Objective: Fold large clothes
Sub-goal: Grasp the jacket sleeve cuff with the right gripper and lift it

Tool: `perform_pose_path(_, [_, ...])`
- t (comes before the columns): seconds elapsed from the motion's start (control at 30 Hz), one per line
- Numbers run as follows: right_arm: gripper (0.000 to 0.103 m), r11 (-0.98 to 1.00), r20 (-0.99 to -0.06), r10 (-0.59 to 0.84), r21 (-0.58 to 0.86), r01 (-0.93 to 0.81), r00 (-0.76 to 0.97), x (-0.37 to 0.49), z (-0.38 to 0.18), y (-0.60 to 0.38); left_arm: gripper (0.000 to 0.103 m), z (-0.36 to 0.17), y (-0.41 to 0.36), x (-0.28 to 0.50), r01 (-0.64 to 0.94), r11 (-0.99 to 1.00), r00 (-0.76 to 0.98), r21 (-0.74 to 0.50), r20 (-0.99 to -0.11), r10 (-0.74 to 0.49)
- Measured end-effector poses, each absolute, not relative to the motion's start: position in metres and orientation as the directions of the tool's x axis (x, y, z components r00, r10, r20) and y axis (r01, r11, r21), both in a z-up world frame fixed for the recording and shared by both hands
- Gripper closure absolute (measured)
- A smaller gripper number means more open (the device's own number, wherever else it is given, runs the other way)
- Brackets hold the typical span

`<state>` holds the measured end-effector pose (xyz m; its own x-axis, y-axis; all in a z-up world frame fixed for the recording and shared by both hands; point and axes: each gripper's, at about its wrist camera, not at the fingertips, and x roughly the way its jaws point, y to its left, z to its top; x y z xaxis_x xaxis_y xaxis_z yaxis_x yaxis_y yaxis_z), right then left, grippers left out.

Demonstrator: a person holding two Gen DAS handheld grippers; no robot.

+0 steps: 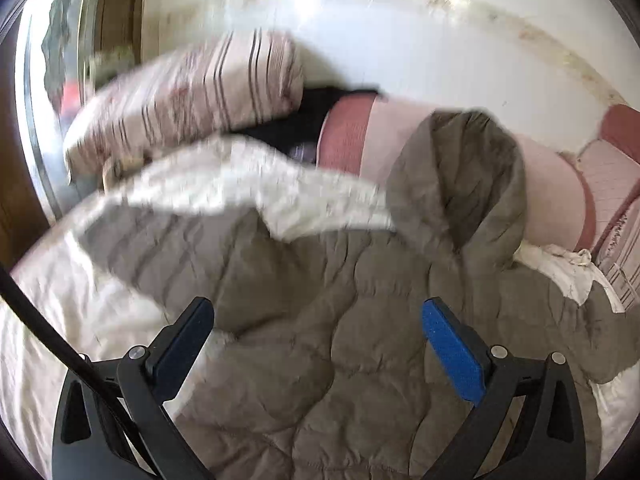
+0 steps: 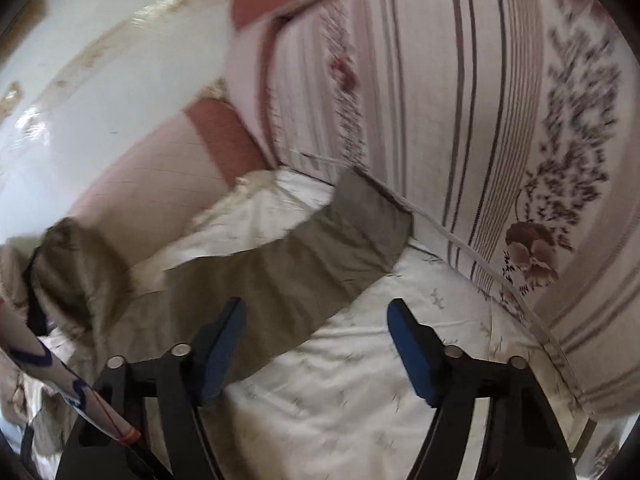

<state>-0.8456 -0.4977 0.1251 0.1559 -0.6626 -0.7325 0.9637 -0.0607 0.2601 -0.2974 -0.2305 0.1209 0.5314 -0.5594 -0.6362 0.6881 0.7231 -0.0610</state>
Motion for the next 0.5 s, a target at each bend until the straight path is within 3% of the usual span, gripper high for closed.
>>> perform_pose_path(0.1, [0.032, -0.115, -0.751, -0.647, 0.262, 0.958, 0.128, -0.861, 0.106, -0.528, 0.0, 0.106, -0.238, -0.291, 0.69, 0.721, 0.494, -0.065, -0.685, -0.535])
perform_pose_path(0.5, [0.032, -0.221, -0.794, -0.607, 0.204, 0.954, 0.029, -0.881, 0.053, -0.601, 0.0, 0.091, -0.257, -0.317, 0.743, 0.668, 0.527, 0.046, -0.655, -0.541])
